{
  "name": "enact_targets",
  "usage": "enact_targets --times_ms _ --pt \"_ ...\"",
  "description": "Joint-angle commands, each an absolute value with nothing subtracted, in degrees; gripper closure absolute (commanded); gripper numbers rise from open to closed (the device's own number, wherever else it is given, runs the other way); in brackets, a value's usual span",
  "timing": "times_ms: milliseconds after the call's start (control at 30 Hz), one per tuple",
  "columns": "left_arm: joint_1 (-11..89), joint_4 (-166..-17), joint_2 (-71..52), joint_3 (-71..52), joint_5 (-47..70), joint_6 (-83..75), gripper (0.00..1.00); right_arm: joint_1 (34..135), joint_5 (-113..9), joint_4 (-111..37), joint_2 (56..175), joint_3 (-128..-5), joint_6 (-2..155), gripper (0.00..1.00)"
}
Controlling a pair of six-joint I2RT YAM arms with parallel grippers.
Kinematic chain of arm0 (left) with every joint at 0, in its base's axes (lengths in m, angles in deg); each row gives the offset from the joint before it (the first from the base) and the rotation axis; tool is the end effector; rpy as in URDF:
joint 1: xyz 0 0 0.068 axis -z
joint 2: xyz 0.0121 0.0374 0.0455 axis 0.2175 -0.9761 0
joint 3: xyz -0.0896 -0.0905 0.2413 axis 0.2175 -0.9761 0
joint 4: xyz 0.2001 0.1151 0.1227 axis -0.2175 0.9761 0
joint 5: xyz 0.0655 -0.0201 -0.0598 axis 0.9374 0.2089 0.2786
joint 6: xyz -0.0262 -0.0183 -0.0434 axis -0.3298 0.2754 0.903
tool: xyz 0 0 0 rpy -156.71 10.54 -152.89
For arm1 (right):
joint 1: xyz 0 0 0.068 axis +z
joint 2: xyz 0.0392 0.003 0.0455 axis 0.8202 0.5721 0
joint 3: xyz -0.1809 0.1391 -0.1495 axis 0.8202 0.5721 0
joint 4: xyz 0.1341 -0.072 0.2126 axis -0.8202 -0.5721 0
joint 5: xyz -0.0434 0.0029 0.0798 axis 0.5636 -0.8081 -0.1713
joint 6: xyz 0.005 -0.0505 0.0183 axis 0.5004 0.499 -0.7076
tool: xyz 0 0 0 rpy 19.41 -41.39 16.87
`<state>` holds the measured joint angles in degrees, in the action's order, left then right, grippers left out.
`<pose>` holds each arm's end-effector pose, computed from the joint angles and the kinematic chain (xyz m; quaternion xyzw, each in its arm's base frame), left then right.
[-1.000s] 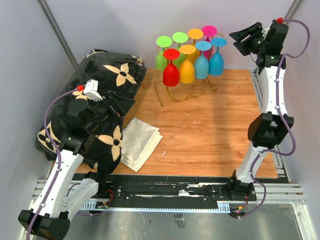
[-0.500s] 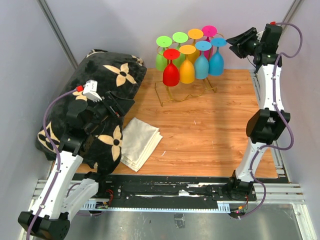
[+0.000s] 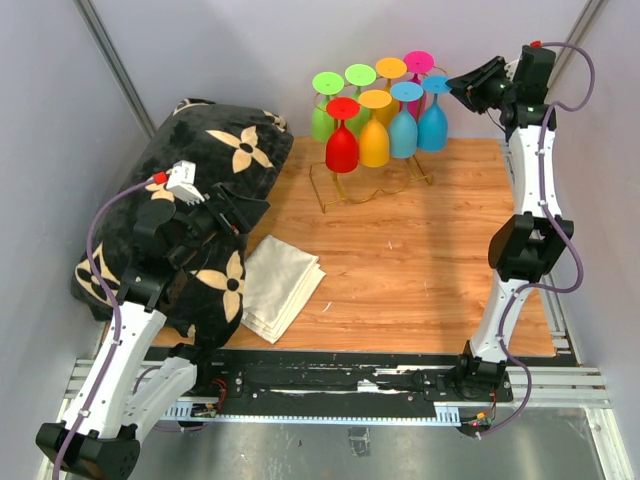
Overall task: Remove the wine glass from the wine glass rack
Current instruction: Pick up the wine glass from the wine rack.
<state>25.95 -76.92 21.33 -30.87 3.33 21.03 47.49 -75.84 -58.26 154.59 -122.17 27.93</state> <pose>0.1703 -0.0510 0.3717 -0.0521 0.7423 -0.3744 0.5532 0.4816 -0.0455 0.4295 0.2378 0.7220 0.4415 0.4767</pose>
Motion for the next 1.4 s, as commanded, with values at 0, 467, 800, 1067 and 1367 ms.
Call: enact_targets --times_ms 0,467,800,1067,1367 --pt "26.45 -77.48 21.29 -30.02 2.45 20.75 0.07 48.25 -76.50 -58.36 156.05 -125.25 27.16 0.73" --pt "26.45 -76.42 20.35 -29.57 3.21 20.80 0.08 48.27 -75.80 -54.82 151.81 -120.28 24.34 0.87" --pt "26.45 -76.21 20.05 -29.57 2.99 20.98 0.08 48.25 -77.27 -53.50 150.72 -120.28 22.99 0.94" --pt "26.45 -75.73 20.29 -29.21 2.92 20.99 0.08 48.26 -77.51 -52.34 149.40 -119.36 22.07 0.96" --pt "26.45 -75.73 20.35 -29.47 2.74 21.32 0.08 48.28 -77.05 -51.42 148.40 -116.71 21.84 0.96"
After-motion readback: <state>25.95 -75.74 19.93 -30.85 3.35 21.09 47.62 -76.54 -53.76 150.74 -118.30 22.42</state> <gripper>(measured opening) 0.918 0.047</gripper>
